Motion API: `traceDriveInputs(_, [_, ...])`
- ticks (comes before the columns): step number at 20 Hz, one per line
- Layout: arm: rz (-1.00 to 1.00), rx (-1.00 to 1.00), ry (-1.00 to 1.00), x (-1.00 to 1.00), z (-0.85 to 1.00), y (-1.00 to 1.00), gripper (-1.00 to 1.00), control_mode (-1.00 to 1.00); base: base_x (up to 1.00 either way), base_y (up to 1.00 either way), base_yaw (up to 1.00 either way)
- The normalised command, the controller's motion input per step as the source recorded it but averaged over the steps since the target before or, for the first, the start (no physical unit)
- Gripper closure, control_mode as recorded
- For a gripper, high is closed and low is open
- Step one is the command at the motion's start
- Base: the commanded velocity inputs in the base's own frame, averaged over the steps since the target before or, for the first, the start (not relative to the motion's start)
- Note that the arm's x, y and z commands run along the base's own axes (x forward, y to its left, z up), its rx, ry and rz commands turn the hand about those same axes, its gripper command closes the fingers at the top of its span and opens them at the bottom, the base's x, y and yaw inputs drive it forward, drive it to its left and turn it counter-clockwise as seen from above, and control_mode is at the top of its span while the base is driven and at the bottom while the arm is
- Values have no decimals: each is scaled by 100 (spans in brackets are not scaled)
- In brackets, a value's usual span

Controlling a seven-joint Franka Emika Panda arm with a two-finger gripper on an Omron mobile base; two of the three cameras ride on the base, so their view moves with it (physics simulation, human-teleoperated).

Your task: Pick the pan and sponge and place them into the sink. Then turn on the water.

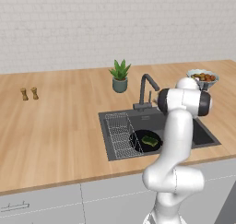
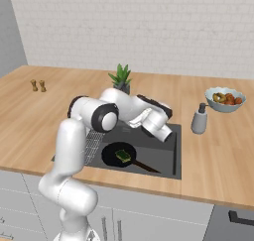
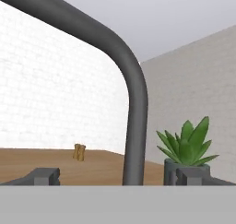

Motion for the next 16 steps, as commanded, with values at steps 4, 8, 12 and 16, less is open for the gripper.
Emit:
traceDriveInputs(4, [0,0,10,28,-13,6,-100,-100,0,0,0])
traceDriveInputs(8, [0,0,8,27,-19,0,-100,-100,0,0,0])
traceDriveInputs(12, [0,0,5,31,-22,0,-100,-100,0,0,0])
traceDriveInputs(16, [0,0,2,26,-17,0,-100,-100,0,0,0])
